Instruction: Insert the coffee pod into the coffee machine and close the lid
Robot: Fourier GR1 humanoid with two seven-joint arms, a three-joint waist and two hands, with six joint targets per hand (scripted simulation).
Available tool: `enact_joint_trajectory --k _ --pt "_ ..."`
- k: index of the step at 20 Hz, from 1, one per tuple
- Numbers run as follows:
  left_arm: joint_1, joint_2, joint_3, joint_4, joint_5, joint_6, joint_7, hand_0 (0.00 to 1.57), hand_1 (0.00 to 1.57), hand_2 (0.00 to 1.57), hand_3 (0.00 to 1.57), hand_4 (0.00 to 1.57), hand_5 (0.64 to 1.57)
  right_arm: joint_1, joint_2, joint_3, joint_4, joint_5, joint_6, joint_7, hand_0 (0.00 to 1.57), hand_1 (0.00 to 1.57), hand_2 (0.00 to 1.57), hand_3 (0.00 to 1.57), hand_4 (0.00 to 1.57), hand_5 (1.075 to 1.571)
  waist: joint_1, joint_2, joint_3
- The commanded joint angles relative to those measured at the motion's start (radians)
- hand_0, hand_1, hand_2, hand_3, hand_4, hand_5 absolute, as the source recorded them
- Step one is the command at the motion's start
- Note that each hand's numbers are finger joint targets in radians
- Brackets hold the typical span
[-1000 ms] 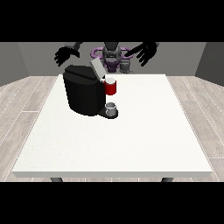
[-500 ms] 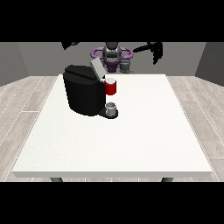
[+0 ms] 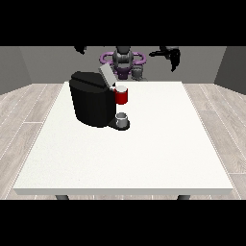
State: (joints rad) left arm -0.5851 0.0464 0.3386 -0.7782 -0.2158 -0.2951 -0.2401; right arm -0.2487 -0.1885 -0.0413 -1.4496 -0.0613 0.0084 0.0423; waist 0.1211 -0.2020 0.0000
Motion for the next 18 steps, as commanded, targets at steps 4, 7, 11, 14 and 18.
enact_joint_trajectory --k 4,7,11,14,18 --pt "0.099 -0.041 -0.032 -0.168 0.063 0.018 0.068 0.0 0.0 0.0 0.0 0.0 1.571 0.011 0.048 0.055 0.039 0.052 0.006 -0.055 0.0 0.0 0.0 0.0 0.12 1.571 0.015 0.031 0.0003" --pt "0.163 -0.046 -0.088 -0.229 0.082 -0.032 0.009 0.0 0.0 0.0 0.0 0.22 1.571 -0.094 0.014 -0.027 0.116 0.002 0.018 -0.026 0.0 0.0 0.0 0.0 0.0 1.571 0.058 0.081 0.0003" --pt "0.176 -0.045 -0.099 -0.332 0.132 -0.016 0.105 0.0 0.0 0.0 0.0 0.0 1.571 -0.148 -0.009 -0.07 0.172 -0.034 0.058 -0.026 0.0 0.0 0.0 0.0 0.0 1.571 0.059 0.113 0.0004" --pt "0.221 -0.046 -0.153 -0.408 0.188 0.024 0.155 0.0 0.0 0.0 0.0 0.0 1.571 -0.117 0.011 -0.065 0.256 0.003 0.036 -0.109 0.0 0.0 0.0 0.0 0.0 1.571 0.085 0.115 0.0005" --pt "0.258 0.002 -0.117 -0.461 0.218 -0.015 0.132 0.0 0.0 0.0 0.0 0.0 1.571 -0.209 0.0 -0.088 0.286 -0.012 0.047 -0.116 0.0 0.0 0.0 0.0 0.0 1.571 0.056 0.189 0.0002"
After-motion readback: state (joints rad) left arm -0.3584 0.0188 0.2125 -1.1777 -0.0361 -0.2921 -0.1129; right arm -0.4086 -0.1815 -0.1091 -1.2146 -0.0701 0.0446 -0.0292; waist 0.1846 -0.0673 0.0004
